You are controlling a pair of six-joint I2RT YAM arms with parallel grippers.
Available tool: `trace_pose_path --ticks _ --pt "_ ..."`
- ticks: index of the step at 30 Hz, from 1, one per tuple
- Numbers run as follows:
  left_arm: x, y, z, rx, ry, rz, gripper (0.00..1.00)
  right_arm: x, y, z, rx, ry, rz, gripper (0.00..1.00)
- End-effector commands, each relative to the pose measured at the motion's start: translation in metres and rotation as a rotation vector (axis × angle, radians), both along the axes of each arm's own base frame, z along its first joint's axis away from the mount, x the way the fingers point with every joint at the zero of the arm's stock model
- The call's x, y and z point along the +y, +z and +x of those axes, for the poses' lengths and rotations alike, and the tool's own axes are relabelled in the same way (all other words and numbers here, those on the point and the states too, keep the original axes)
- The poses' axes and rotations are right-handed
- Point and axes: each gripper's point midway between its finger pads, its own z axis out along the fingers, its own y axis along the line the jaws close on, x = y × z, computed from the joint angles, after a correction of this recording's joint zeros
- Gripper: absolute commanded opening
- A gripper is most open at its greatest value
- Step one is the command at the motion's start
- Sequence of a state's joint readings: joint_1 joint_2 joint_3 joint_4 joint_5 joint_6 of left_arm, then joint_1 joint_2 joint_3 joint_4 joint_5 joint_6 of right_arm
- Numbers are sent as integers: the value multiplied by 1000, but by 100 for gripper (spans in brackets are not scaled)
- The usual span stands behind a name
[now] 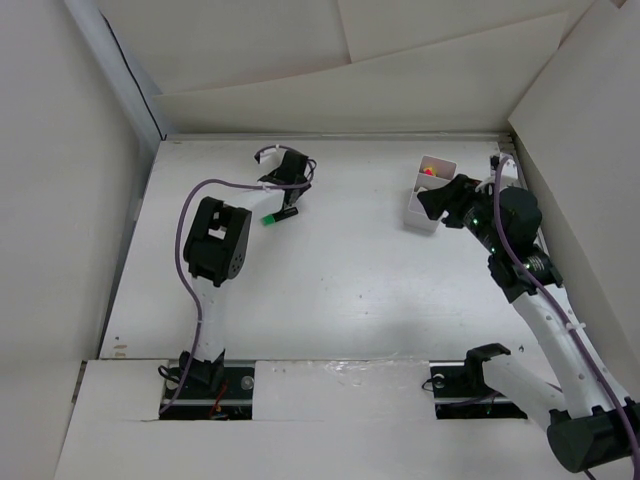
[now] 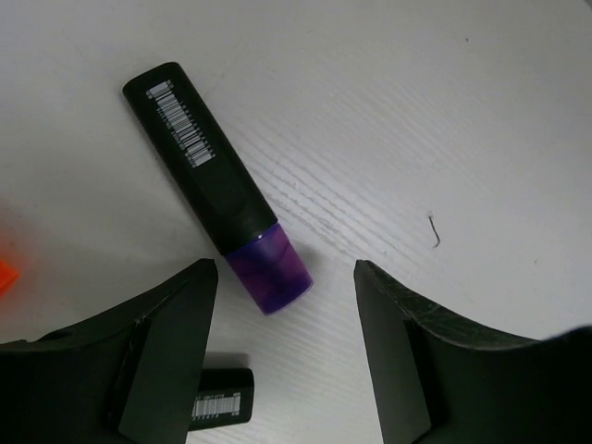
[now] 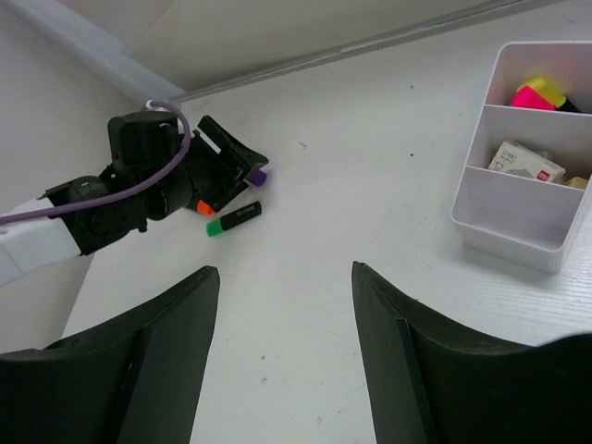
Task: Sort the stationery into containers
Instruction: Pick up the stationery from the center of the board.
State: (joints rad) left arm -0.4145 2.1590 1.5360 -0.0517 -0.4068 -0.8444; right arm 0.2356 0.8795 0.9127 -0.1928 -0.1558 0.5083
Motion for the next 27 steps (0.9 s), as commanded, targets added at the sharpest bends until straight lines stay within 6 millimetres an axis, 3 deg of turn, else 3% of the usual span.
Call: trace_pose_path --ticks 1,7,10,18,27 --pt "2 9 13 -20 23 22 58 4 12 5 -58 12 3 65" --pt "7 3 10 -3 30 52 53 2 12 6 -58 3 2 65" --pt "3 13 12 -11 25 65 49 4 12 5 -58 12 3 65" --pt "18 -1 -4 77 25 152 38 2 12 6 -58 3 2 65" --pt "29 -20 -20 149 3 193 38 3 19 1 -80 13 9 66"
